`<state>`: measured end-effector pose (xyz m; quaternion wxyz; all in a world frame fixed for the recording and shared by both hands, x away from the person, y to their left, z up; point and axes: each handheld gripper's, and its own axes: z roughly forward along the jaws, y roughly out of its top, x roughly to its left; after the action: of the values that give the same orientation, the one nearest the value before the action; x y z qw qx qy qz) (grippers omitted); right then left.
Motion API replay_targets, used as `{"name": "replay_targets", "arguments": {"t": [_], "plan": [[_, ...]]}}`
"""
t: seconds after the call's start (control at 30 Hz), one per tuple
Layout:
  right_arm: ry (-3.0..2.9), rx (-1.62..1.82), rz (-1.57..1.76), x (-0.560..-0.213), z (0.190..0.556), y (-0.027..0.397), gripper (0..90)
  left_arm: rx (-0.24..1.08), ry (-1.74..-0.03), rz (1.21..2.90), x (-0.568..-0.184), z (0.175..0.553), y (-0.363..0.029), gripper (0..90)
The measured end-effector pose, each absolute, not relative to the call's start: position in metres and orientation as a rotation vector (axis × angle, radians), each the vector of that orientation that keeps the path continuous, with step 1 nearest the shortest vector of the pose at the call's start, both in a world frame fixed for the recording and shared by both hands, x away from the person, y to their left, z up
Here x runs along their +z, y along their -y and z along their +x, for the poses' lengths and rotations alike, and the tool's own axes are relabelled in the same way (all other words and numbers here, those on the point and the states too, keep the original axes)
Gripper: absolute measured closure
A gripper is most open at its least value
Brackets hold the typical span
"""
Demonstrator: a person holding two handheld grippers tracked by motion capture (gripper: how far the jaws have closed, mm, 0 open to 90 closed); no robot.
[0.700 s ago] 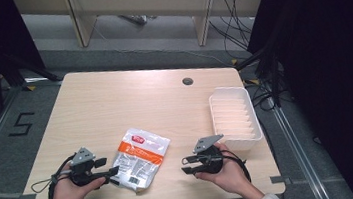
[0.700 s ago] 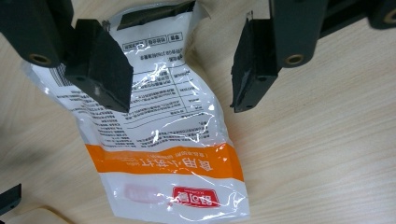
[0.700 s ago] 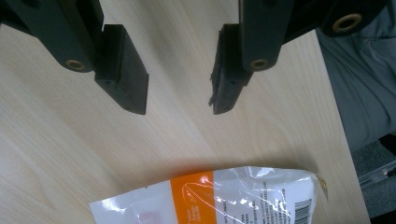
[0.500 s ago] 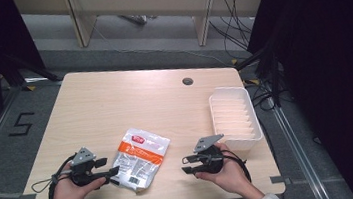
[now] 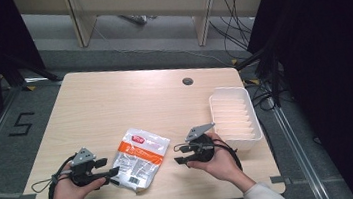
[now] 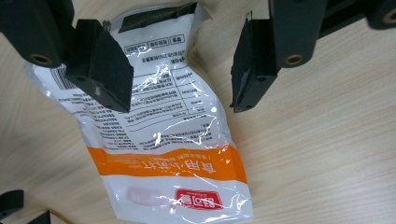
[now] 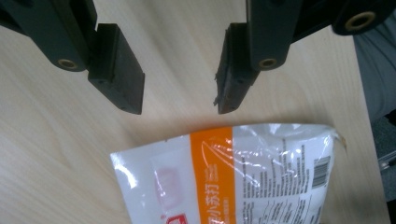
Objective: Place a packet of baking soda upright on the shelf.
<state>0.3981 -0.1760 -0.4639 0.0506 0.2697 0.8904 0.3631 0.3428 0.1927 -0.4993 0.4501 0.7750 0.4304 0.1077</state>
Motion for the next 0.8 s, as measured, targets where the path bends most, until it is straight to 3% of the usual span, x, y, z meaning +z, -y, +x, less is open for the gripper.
{"name": "replay_targets", "arguments": {"t": [0.43,0.8], "plan": [[-2.736,1.099,0.848,-0.459,0.430,0.155,49.7,0.270,-1.061,1.924,-0.499,0.343,-0.193,38.2],[-2.790,1.016,0.832,-0.461,0.462,0.128,40.6,0.267,-1.060,1.922,-0.499,0.343,-0.193,38.2]]}}
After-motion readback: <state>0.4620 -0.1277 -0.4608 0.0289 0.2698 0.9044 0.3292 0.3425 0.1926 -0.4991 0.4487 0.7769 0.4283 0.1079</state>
